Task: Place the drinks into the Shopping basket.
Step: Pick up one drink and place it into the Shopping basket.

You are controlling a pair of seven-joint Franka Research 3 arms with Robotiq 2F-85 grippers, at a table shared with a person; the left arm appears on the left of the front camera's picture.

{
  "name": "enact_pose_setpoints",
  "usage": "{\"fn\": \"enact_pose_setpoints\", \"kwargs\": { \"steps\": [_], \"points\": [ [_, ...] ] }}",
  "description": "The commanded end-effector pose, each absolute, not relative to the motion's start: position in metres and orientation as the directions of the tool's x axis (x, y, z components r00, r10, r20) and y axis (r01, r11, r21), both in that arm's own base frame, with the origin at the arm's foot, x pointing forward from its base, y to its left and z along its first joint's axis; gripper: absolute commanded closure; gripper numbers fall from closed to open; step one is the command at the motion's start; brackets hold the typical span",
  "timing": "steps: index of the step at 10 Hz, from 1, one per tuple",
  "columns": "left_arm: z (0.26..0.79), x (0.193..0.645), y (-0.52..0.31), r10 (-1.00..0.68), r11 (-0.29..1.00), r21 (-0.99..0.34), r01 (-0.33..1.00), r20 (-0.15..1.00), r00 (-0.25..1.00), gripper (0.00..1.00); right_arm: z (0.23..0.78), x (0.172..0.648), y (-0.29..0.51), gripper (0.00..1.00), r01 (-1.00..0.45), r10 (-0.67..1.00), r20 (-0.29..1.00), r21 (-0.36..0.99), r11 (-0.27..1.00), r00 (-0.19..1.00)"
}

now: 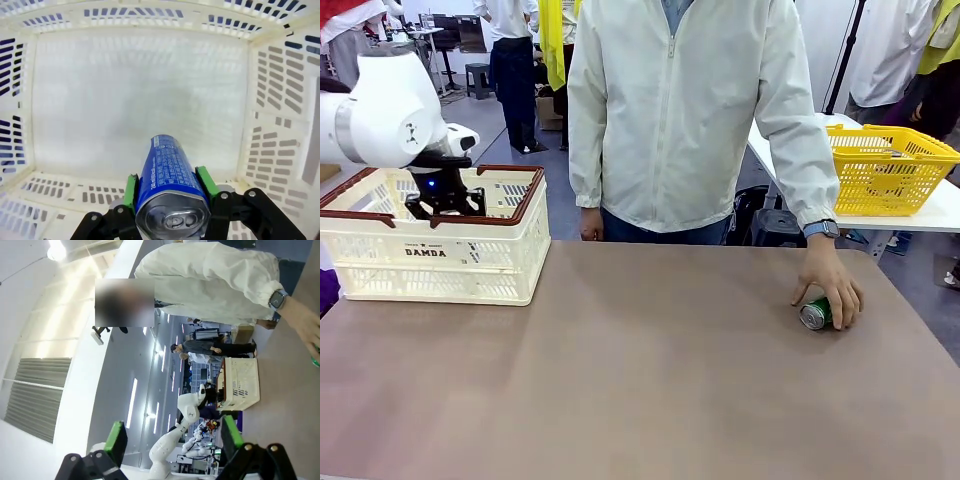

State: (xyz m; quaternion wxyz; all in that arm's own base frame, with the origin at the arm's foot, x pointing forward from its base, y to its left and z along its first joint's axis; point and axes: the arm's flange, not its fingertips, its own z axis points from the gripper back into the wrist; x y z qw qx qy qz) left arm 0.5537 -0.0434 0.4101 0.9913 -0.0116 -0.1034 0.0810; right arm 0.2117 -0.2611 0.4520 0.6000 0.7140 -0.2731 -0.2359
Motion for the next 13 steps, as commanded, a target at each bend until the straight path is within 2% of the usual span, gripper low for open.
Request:
{"fn": "enact_pose_setpoints", "kwargs": {
  "steps": [1, 2, 3, 4, 7, 9, 11, 13],
  "points": [
    [0.422, 0.555, -0.041, 0.17, 0.985, -0.056, -0.161, 0.223, 0.96, 1.0, 0.452, 0.209, -0.258, 0.0, -0.116, -0.684, -0.002, 0.985, -0.126, 0.729],
    [0.422, 0.556, -0.042, 0.168, 0.986, -0.047, -0.161, 0.225, 0.96, 1.0, 0.452, 0.209, -0.258, 0.0, -0.116, -0.684, -0.002, 0.985, -0.126, 0.729],
    [0.422, 0.556, -0.042, 0.168, 0.986, -0.05, -0.161, 0.219, 0.961, 0.4, 0.452, 0.209, -0.258, 0.0, -0.116, -0.684, -0.002, 0.985, -0.126, 0.729],
    [0.422, 0.556, -0.042, 0.166, 0.986, -0.047, -0.16, 0.22, 0.961, 0.0, 0.452, 0.209, -0.258, 0.0, -0.116, -0.684, -0.002, 0.985, -0.126, 0.729],
    [0.436, 0.55, -0.035, 0.178, 0.984, -0.078, -0.163, 0.246, 0.953, 0.0, 0.452, 0.209, -0.258, 0.0, -0.116, -0.684, -0.002, 0.985, -0.126, 0.729],
    [0.476, 0.527, -0.013, 0.23, 0.97, -0.149, -0.192, 0.3, 0.926, 0.0, 0.452, 0.212, -0.261, 0.0, -0.107, -0.673, -0.009, 0.986, -0.131, 0.74],
    [0.525, 0.476, 0.019, 0.302, 0.933, -0.29, -0.212, 0.313, 0.901, 0.0, 0.472, 0.237, -0.225, 0.0, -0.039, -0.514, 0.121, 0.985, 0.168, 0.849],
    [0.552, 0.416, 0.048, 0.309, 0.872, -0.471, -0.134, 0.316, 0.897, 0.0, 0.472, 0.258, -0.207, 0.0, 0.003, -0.441, 0.146, 0.947, 0.32, 0.885]
  ]
}}
